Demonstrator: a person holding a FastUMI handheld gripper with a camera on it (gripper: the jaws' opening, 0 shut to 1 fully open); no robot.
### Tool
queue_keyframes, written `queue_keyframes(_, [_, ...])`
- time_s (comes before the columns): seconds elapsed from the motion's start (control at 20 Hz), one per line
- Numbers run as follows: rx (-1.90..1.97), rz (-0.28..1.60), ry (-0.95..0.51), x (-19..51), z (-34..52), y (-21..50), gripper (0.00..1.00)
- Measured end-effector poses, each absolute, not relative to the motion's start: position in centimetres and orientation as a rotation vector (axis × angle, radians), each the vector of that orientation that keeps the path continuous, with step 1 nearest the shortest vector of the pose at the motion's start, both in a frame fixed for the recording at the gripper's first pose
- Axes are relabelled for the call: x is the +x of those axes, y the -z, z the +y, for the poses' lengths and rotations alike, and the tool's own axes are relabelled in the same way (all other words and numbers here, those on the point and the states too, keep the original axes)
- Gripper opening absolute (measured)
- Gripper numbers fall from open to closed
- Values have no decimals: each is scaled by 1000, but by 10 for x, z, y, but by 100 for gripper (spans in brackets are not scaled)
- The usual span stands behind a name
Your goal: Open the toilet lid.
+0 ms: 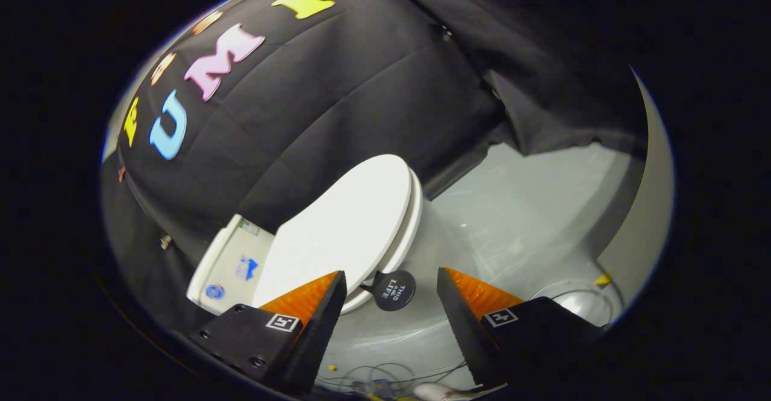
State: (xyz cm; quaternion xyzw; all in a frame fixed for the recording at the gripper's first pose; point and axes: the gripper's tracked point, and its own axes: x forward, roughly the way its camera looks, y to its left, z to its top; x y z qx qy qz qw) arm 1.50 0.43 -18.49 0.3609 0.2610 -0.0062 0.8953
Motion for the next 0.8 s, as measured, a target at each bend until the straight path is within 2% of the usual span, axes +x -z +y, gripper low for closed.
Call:
queue_keyframes(0.15, [897, 534, 40, 21, -3, 191, 95])
queue_keyframes(0.4, [1240, 571, -8, 22, 7, 198, 95])
queue_keyframes(0.5, [1283, 579, 29, 21, 1, 215, 79])
queue_keyframes(0.75, [1350, 551, -37, 27, 13, 209, 78])
queue_keyframes(0.8, [1341, 554, -41, 26, 13, 209, 65])
